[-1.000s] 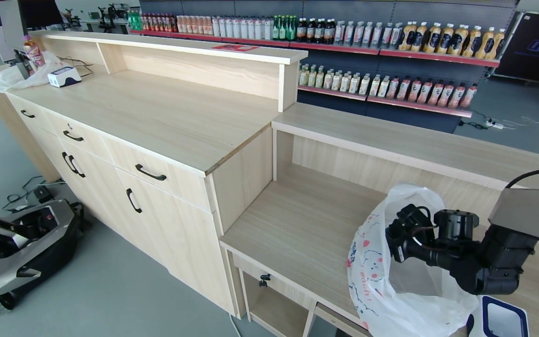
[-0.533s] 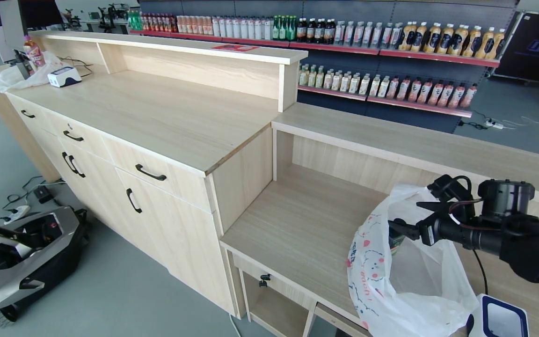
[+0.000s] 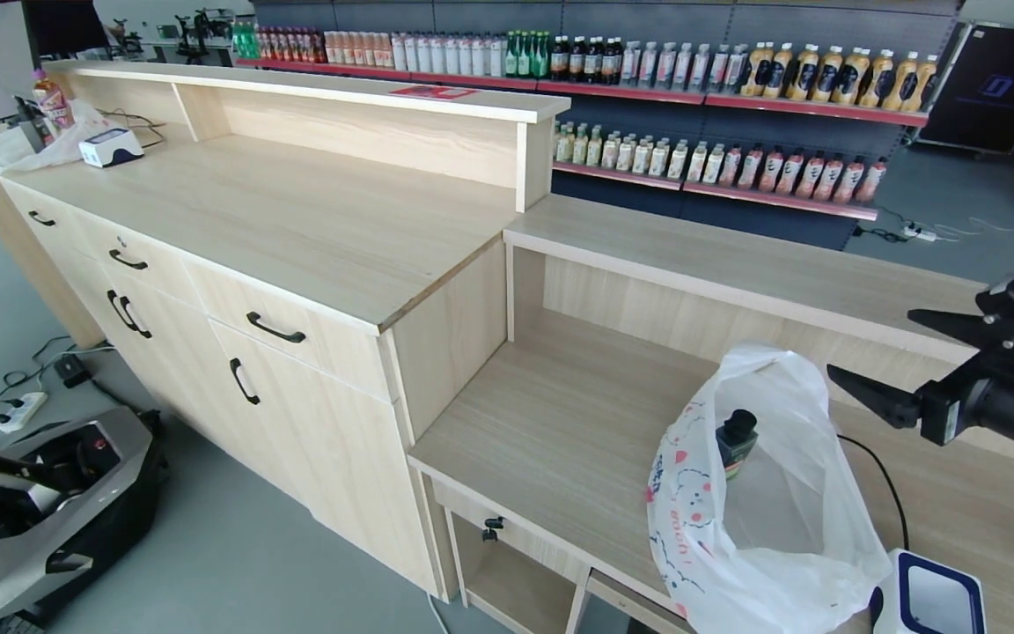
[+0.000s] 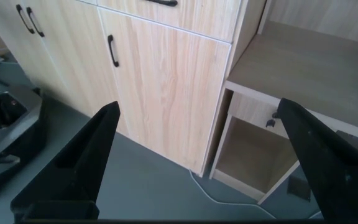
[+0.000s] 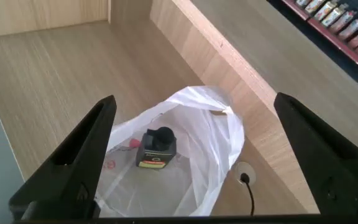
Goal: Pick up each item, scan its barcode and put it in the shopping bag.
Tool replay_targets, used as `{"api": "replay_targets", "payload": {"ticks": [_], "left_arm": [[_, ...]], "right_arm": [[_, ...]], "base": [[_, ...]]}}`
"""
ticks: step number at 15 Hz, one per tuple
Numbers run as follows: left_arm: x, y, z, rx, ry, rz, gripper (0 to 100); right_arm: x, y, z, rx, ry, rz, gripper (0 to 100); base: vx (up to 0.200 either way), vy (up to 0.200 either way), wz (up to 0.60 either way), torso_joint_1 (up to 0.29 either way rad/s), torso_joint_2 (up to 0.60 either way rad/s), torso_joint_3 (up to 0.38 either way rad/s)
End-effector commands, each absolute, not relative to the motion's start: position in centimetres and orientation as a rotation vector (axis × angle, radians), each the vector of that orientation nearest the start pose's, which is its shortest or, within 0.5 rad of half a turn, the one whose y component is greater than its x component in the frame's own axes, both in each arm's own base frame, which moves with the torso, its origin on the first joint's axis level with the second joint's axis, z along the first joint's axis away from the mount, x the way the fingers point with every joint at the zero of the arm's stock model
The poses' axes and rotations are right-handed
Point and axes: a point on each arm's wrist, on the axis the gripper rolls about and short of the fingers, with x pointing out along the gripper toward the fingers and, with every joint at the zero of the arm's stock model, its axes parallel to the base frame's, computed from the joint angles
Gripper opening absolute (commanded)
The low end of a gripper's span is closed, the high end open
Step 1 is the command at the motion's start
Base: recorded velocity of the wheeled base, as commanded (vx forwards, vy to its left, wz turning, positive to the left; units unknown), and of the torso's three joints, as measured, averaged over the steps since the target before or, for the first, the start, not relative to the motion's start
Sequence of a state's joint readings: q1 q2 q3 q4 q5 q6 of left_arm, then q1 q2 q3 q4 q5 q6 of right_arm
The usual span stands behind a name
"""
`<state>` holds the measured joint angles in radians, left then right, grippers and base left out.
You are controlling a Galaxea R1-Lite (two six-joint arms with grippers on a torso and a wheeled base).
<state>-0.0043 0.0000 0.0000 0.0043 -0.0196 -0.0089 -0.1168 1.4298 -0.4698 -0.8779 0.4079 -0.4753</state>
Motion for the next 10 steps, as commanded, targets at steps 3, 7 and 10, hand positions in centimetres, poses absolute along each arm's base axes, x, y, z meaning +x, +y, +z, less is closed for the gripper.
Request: {"api": "replay_targets", "payload": {"ticks": [3, 7, 10], "left_arm": [[-2.3, 0.0, 7.5, -0.009, 0.006, -0.025, 100], [-2.3, 0.0, 7.5, -0.009, 0.006, -0.025, 100], [-2.3, 0.0, 7.5, -0.009, 0.006, -0.025, 100]], "right_arm": [[21.3, -2.8, 24.5, -0.361, 0.006, -0.058, 100], [23.6, -4.0, 27.7, 0.014, 0.39, -0.485, 100], [25.4, -6.2, 25.6, 0.274, 0.471, -0.633, 100]], "base": [[0.0, 0.0, -0.6, 0.002, 0.0, 0.004], [0.0, 0.0, -0.6, 0.001, 0.0, 0.006], [0.0, 0.0, 0.0, 0.0, 0.0, 0.0]]}}
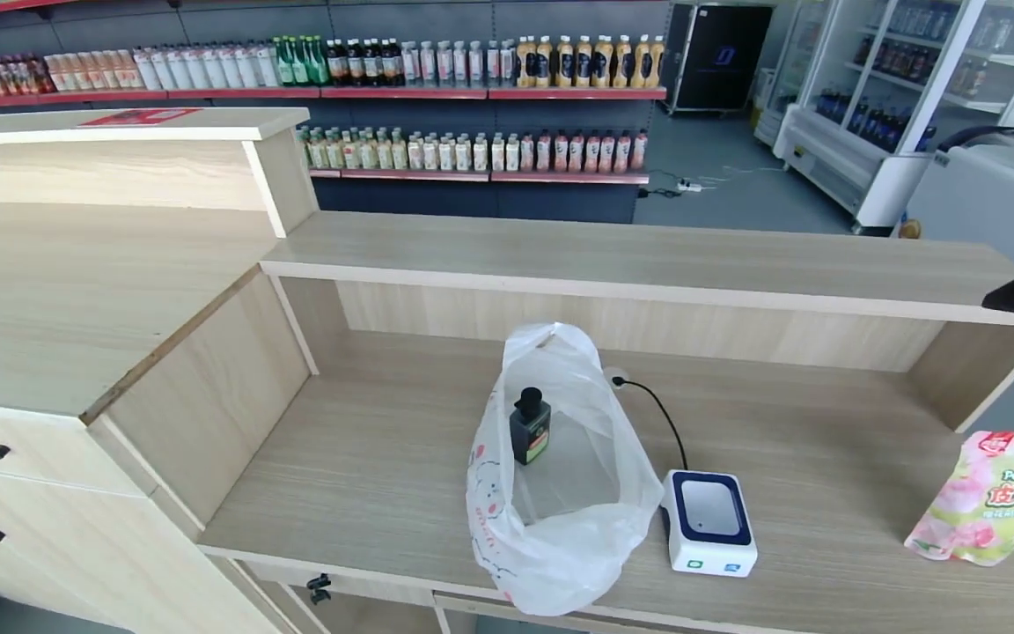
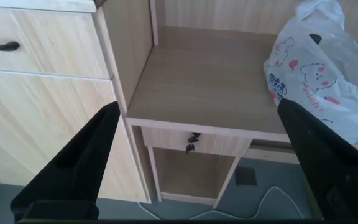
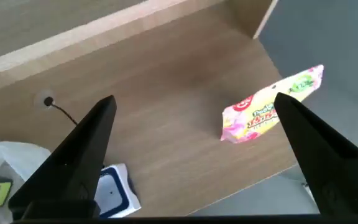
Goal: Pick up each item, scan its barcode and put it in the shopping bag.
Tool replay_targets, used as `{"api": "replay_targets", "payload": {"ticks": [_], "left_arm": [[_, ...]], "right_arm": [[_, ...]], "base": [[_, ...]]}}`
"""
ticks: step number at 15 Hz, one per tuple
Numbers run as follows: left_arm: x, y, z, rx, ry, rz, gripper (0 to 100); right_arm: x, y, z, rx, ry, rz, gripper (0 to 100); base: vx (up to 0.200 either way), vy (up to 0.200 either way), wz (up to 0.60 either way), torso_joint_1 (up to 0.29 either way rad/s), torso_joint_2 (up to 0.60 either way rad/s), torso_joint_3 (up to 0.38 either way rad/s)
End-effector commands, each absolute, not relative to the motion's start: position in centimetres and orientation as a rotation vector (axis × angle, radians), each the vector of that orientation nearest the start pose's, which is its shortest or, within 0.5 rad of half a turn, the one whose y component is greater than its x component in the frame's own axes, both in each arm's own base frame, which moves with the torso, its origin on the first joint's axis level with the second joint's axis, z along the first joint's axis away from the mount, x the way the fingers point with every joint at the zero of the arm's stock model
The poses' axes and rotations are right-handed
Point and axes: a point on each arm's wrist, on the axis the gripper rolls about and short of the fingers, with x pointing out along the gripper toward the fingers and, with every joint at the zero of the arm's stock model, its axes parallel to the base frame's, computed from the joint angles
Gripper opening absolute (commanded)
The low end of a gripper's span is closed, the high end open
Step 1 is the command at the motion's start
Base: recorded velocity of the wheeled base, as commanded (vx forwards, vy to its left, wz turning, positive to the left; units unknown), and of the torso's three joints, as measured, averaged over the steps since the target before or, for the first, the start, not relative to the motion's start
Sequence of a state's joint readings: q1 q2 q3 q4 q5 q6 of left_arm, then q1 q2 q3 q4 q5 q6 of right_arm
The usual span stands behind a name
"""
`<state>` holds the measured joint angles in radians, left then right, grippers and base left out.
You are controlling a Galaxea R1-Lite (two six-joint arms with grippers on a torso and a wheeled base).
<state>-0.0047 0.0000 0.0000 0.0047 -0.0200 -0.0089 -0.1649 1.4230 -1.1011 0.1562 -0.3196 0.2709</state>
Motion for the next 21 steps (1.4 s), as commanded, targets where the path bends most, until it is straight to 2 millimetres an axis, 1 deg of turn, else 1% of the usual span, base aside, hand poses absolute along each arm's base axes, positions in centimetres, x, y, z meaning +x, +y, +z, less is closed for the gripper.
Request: {"api": "replay_targets", "payload": {"ticks": [1, 3, 4, 6, 7, 9, 10, 11, 16, 18, 19, 21], "left_arm": [[-2.3, 0.0, 7.5, -0.009, 0.005, -0.025, 100], [-2.3, 0.0, 7.5, -0.009, 0.006, -0.025, 100], [-2.3, 0.0, 7.5, -0.009, 0.005, -0.025, 100], [-2.3, 0.0, 7.5, -0.009, 0.005, -0.025, 100], [-2.3, 0.0, 7.5, -0.009, 0.005, -0.025, 100], [-2.3, 0.0, 7.5, -0.009, 0.005, -0.025, 100], [-2.3, 0.0, 7.5, -0.009, 0.006, -0.025, 100], [-2.3, 0.0, 7.5, -0.009, 0.006, -0.025, 100], [-2.3, 0.0, 7.5, -0.009, 0.006, -0.025, 100], [-2.3, 0.0, 7.5, -0.009, 0.006, -0.025, 100], [-2.3, 0.0, 7.5, -0.009, 0.005, -0.025, 100], [-2.3, 0.0, 7.5, -0.009, 0.006, -0.025, 100]], "right_arm": [[26.3, -8.0, 24.5, 0.342, 0.486, -0.709, 100], [27.7, -9.9, 22.3, 0.455, 0.518, -0.8, 100], [28.2, -11.3, 21.0, 0.485, 0.547, -0.852, 100], [28.7, -13.3, 18.9, 0.554, 0.586, -0.916, 100], [29.0, -13.9, 17.6, 0.581, 0.617, -0.944, 100], [29.0, -15.1, 16.0, 0.597, 0.658, -0.986, 100], [29.5, -15.5, 15.1, 0.609, 0.684, -0.984, 100], [29.8, -15.6, 14.6, 0.631, 0.686, -0.983, 100], [31.1, -17.0, 14.6, 0.666, 0.636, -0.956, 100], [31.8, -17.0, 14.1, 0.674, 0.622, -0.928, 100], [32.4, -16.9, 13.4, 0.679, 0.628, -0.9, 100], [33.1, -16.9, 12.1, 0.684, 0.67, -0.886, 100]], "base": [[0.0, 0.0, 0.0, 0.0, 0.0, 0.0], [0.0, 0.0, 0.0, 0.0, 0.0, 0.0], [0.0, 0.0, 0.0, 0.0, 0.0, 0.0], [0.0, 0.0, 0.0, 0.107, -0.22, -0.129], [0.0, 0.0, 0.0, 0.022, -0.06, -0.027], [0.0, 0.0, 0.0, 0.0, 0.0, 0.0], [0.0, 0.0, 0.0, 0.0, 0.0, 0.0], [0.0, 0.0, 0.0, 0.0, 0.0, 0.0], [0.0, 0.0, 0.0, 0.0, 0.0, 0.0], [0.0, 0.0, 0.0, 0.0, 0.0, 0.0], [0.0, 0.0, 0.0, 0.0, 0.0, 0.0], [0.0, 0.0, 0.0, 0.0, 0.0, 0.0]]}}
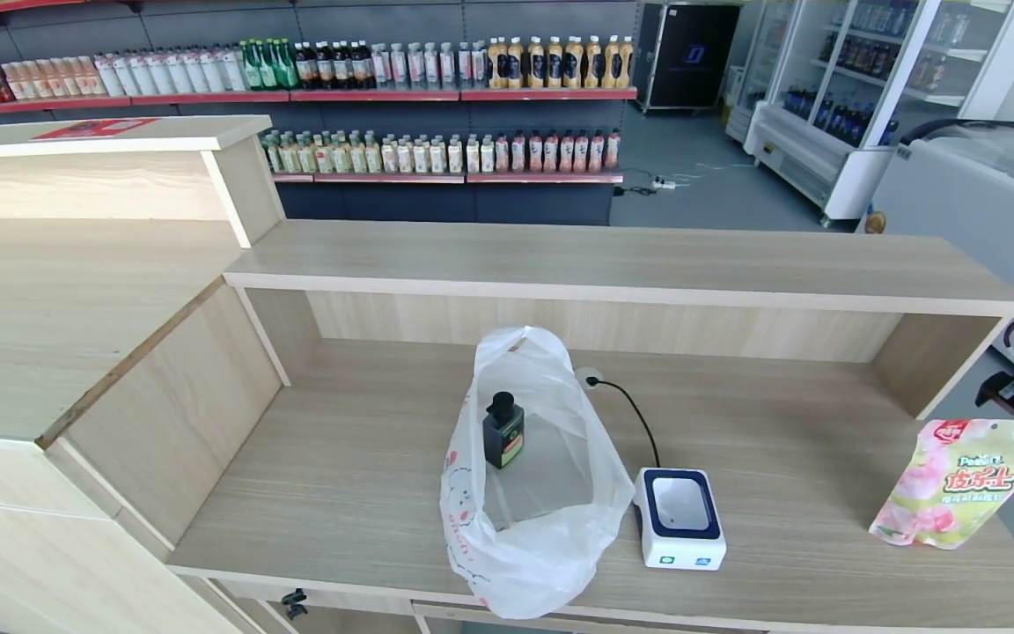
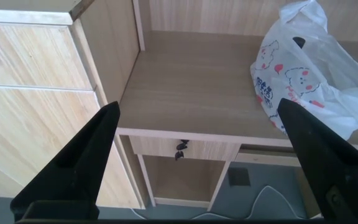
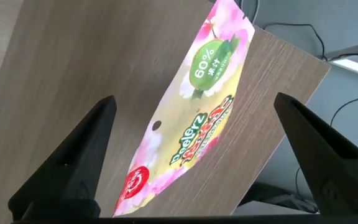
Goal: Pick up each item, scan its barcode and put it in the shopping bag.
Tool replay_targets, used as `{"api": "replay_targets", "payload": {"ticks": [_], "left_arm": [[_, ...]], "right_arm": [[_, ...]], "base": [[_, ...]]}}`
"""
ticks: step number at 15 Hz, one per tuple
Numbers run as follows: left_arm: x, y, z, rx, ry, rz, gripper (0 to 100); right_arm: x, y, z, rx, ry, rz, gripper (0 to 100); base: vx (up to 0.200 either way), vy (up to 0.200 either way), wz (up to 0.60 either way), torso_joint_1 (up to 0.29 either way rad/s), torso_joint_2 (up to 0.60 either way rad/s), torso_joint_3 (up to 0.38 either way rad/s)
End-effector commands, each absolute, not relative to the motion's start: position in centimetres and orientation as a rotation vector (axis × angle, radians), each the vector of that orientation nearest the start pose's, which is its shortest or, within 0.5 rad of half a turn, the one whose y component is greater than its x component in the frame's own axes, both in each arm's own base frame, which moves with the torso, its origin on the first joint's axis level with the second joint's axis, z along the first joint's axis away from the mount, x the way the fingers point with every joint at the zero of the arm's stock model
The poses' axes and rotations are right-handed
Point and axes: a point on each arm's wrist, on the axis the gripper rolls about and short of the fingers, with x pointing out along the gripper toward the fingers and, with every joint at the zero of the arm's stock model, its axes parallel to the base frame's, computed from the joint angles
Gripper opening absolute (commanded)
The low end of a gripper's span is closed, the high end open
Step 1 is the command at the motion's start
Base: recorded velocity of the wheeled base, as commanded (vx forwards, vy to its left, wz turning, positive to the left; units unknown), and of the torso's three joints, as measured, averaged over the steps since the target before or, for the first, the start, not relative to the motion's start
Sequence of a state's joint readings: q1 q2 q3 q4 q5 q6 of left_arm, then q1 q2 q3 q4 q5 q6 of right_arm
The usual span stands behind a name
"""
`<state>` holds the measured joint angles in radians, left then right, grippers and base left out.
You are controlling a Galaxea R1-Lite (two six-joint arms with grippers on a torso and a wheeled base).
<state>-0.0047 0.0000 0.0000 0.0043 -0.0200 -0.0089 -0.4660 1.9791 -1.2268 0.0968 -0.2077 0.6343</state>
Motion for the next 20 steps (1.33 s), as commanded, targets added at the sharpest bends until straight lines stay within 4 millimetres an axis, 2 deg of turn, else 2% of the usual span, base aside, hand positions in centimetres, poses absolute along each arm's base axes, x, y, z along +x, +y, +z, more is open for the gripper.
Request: {"api": "replay_targets", "payload": {"ticks": [1, 4, 7, 10, 14, 15, 20], "left_arm": [[-2.3, 0.0, 7.5, -0.009, 0.006, -0.025, 100], [-2.3, 0.0, 7.5, -0.009, 0.006, -0.025, 100], [-2.3, 0.0, 7.5, -0.009, 0.006, -0.025, 100], [-2.3, 0.0, 7.5, -0.009, 0.006, -0.025, 100], [-2.3, 0.0, 7.5, -0.009, 0.006, -0.025, 100], [-2.3, 0.0, 7.5, -0.009, 0.006, -0.025, 100], [-2.3, 0.0, 7.5, -0.009, 0.006, -0.025, 100]], "right_arm": [[33.4, -16.6, 11.2, 0.692, 0.704, -0.864, 100], [35.3, -16.5, 9.6, 0.651, 0.711, -0.78, 100], [36.3, -15.9, 8.1, 0.613, 0.75, -0.748, 100], [36.5, -14.5, 6.5, 0.588, 0.817, -0.732, 100], [36.6, -14.4, 5.7, 0.563, 0.847, -0.725, 100], [36.7, -14.5, 5.5, 0.555, 0.85, -0.725, 0], [36.8, -14.8, 3.8, 0.413, 0.929, -0.718, 0]], "base": [[0.0, 0.0, 0.0, 0.0, 0.0, 0.0], [0.0, 0.0, 0.0, 0.0, 0.0, 0.0], [0.0, 0.0, 0.0, 0.0, 0.0, 0.0], [0.0, 0.0, 0.0, 0.0, 0.0, 0.0], [0.0, 0.0, 0.0, 0.0, 0.0, 0.0], [0.0, 0.0, 0.0, 0.0, 0.0, 0.0], [0.0, 0.0, 0.0, 0.0, 0.0, 0.0]]}}
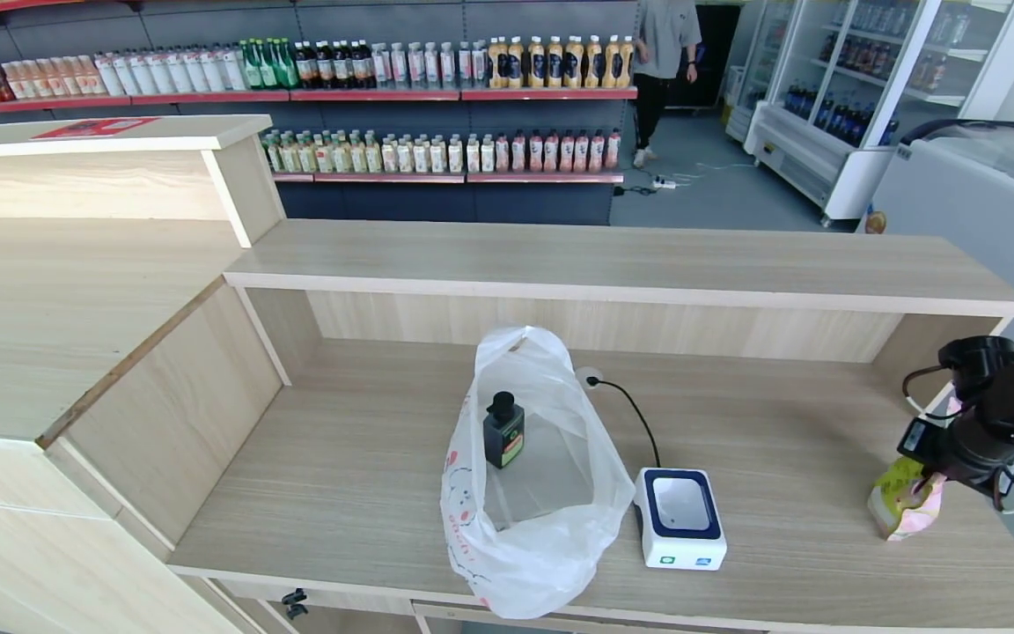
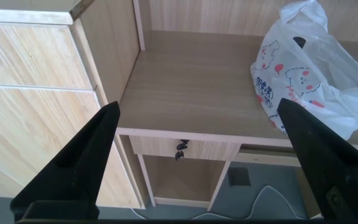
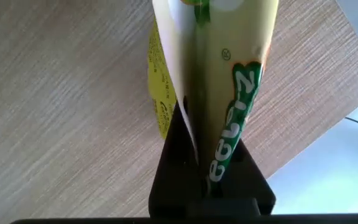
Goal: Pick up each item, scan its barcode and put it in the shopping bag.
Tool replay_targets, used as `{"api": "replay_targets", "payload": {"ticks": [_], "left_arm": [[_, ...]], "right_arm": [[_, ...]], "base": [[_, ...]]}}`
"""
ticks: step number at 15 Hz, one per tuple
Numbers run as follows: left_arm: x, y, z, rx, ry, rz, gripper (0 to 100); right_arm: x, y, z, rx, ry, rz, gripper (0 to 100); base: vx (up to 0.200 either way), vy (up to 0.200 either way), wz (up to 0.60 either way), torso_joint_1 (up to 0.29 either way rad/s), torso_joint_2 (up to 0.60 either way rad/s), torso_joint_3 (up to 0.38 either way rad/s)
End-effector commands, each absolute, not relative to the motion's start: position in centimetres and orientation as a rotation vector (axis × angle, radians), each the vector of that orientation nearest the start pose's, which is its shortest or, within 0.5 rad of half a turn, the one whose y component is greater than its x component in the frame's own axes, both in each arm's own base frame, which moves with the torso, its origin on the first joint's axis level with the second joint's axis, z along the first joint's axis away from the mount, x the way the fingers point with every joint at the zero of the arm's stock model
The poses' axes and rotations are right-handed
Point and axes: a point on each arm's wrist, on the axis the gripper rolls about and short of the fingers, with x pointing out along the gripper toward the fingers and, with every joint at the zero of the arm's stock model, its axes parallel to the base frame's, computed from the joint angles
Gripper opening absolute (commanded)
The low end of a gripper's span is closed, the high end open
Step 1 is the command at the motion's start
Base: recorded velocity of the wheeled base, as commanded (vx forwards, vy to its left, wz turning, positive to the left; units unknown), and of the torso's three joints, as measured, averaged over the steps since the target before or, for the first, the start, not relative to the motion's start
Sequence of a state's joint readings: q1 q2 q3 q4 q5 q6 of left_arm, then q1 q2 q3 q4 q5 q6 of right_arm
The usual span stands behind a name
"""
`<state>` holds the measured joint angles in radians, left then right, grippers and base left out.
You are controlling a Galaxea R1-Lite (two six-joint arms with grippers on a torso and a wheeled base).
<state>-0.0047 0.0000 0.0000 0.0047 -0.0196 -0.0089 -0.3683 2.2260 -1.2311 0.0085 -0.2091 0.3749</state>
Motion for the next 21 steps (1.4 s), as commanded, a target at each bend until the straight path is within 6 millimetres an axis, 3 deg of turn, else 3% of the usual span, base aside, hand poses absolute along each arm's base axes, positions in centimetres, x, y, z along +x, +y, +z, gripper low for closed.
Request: {"api": "replay_targets", "payload": {"ticks": [1, 3, 4, 5, 6, 8, 9, 10, 12, 14, 15, 19, 21], "left_arm": [[-2.3, 0.0, 7.5, -0.009, 0.005, -0.025, 100], [-2.3, 0.0, 7.5, -0.009, 0.006, -0.025, 100], [-2.3, 0.0, 7.5, -0.009, 0.006, -0.025, 100], [-2.3, 0.0, 7.5, -0.009, 0.006, -0.025, 100], [-2.3, 0.0, 7.5, -0.009, 0.006, -0.025, 100], [-2.3, 0.0, 7.5, -0.009, 0.006, -0.025, 100], [-2.3, 0.0, 7.5, -0.009, 0.006, -0.025, 100], [-2.3, 0.0, 7.5, -0.009, 0.006, -0.025, 100], [-2.3, 0.0, 7.5, -0.009, 0.006, -0.025, 100], [-2.3, 0.0, 7.5, -0.009, 0.006, -0.025, 100], [-2.3, 0.0, 7.5, -0.009, 0.006, -0.025, 100], [-2.3, 0.0, 7.5, -0.009, 0.006, -0.025, 100], [-2.3, 0.0, 7.5, -0.009, 0.005, -0.025, 100]], "right_arm": [[36.7, -14.8, 3.6, 0.377, 0.942, -0.725, 0], [36.9, -14.9, 4.8, 0.339, 0.883, -0.732, 0], [36.8, -14.8, 7.1, 0.325, 0.766, -0.701, 0], [36.5, -14.7, 8.1, 0.319, 0.729, -0.668, 0], [34.7, -13.8, 12.0, 0.292, 0.602, -0.411, 0], [31.4, -12.3, 17.2, 0.223, 0.431, -0.04, 0], [30.0, -11.5, 19.1, 0.212, 0.372, 0.11, 0], [27.4, -10.2, 22.1, 0.19, 0.268, 0.384, 0], [24.4, -8.5, 25.4, 0.15, 0.153, 0.717, 0], [22.5, -7.0, 27.0, 0.128, 0.103, 0.953, 0], [22.0, -5.3, 27.7, 0.127, 0.099, 1.048, 0], [21.8, -2.1, 28.1, 0.146, 0.119, 1.189, 0], [20.1, 0.6, 29.5, 0.11, 0.091, 1.311, 0]], "base": [[0.0, 0.0, 0.0, 0.0, 0.0, 0.0], [0.0, 0.0, 0.0, 0.0, 0.0, 0.0], [0.0, 0.0, 0.0, 0.0, 0.0, 0.0], [0.0, 0.0, 0.0, 0.0, 0.0, 0.0], [0.0, 0.0, 0.0, 0.0, 0.0, 0.0], [0.0, 0.0, 0.0, 0.0, 0.0, 0.0], [0.0, 0.0, 0.0, 0.0, 0.0, 0.0], [0.0, 0.0, 0.0, 0.0, 0.0, 0.0], [0.0, 0.0, 0.0, 0.0, 0.0, 0.0], [0.0, 0.0, 0.0, 0.0, 0.0, 0.0], [0.0, 0.0, 0.0, 0.0, 0.0, 0.0], [0.0, 0.0, 0.0, 0.0, 0.0, 0.0], [0.0, 0.0, 0.0, 0.0, 0.0, 0.0]]}}
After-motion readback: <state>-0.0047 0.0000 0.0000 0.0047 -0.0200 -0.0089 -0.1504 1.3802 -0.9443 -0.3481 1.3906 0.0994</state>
